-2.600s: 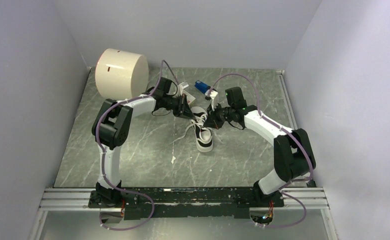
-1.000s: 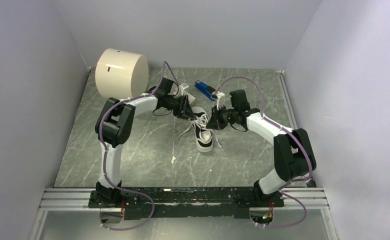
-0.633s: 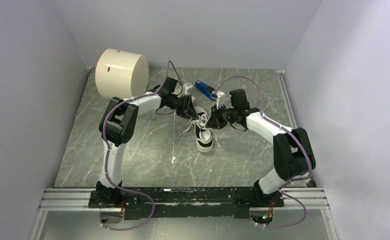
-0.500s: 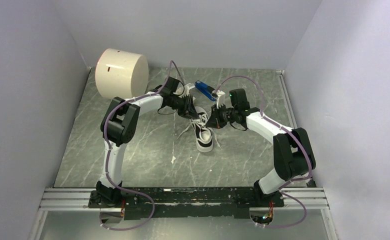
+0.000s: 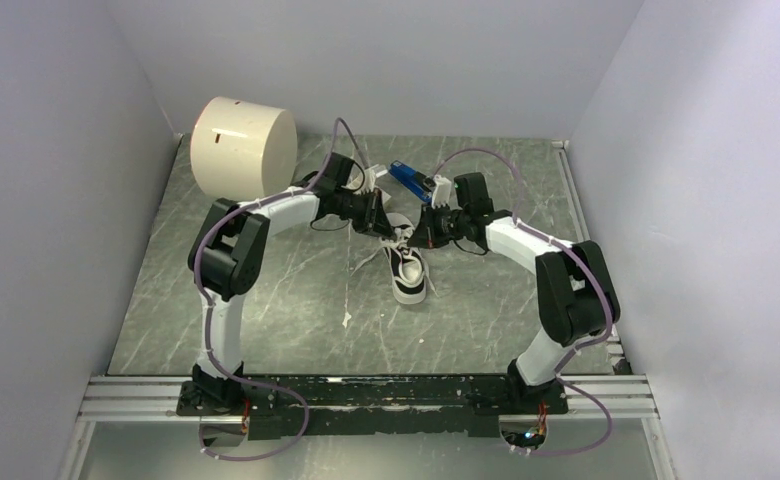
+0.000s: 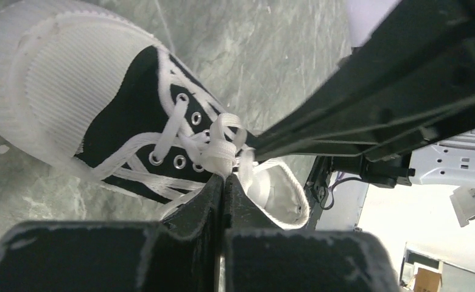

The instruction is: Tie the shoes

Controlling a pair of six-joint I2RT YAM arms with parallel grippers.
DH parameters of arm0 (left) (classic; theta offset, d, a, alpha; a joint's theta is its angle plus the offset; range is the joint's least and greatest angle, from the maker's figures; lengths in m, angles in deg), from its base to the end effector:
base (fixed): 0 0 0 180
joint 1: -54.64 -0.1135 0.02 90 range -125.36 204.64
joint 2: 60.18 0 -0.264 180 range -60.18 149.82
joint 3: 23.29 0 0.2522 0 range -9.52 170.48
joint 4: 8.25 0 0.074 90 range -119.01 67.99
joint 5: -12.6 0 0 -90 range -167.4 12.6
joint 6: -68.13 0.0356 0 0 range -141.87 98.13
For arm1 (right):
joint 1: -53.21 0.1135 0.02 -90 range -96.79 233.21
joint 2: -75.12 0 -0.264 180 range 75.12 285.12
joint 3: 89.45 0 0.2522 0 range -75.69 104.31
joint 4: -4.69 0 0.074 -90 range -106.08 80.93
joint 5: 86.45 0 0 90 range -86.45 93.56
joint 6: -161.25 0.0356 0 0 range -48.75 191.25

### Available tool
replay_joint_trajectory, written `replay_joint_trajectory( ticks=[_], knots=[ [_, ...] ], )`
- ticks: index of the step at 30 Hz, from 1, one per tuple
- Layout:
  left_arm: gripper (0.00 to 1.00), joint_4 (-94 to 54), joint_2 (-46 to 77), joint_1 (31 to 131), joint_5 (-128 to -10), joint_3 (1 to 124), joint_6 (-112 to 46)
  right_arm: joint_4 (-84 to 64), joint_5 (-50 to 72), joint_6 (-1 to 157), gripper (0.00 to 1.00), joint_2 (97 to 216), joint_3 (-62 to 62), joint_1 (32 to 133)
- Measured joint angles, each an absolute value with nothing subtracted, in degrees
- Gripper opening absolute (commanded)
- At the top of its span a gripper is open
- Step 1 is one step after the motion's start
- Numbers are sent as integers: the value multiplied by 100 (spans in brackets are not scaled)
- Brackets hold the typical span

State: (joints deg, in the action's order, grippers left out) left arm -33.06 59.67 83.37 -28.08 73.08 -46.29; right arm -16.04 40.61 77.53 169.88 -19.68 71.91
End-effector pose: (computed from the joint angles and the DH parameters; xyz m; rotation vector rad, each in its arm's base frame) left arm 0.3793 -0.2387 0.1694 0.5286 2.4708 -1.4461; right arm 0.3171 0.1300 0.1967 -0.5725 2.3002 0.9752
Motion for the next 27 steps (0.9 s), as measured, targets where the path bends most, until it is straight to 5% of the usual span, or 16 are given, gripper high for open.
replay_joint_trajectory(
  ticks=[7, 16, 20, 27],
  knots=[
    [6, -3123, 5853, 8340, -2705, 7247, -4645, -1368, 3950, 8180, 0, 17202, -1872, 7193],
    [46, -3168, 5996, 8342, -2709, 7317, -4542, -1195, 3814, 8514, 0, 17552, -1771, 7193],
    [54, -3179, 6149, 8366, -2729, 7407, -4527, -1195, 3803, 8514, 0, 17552, -1773, 7195],
    [29, -3378, 6354, 8488, -2974, 7765, -4380, -1171, 3830, 8529, 0, 17552, -1773, 7197]
  ],
)
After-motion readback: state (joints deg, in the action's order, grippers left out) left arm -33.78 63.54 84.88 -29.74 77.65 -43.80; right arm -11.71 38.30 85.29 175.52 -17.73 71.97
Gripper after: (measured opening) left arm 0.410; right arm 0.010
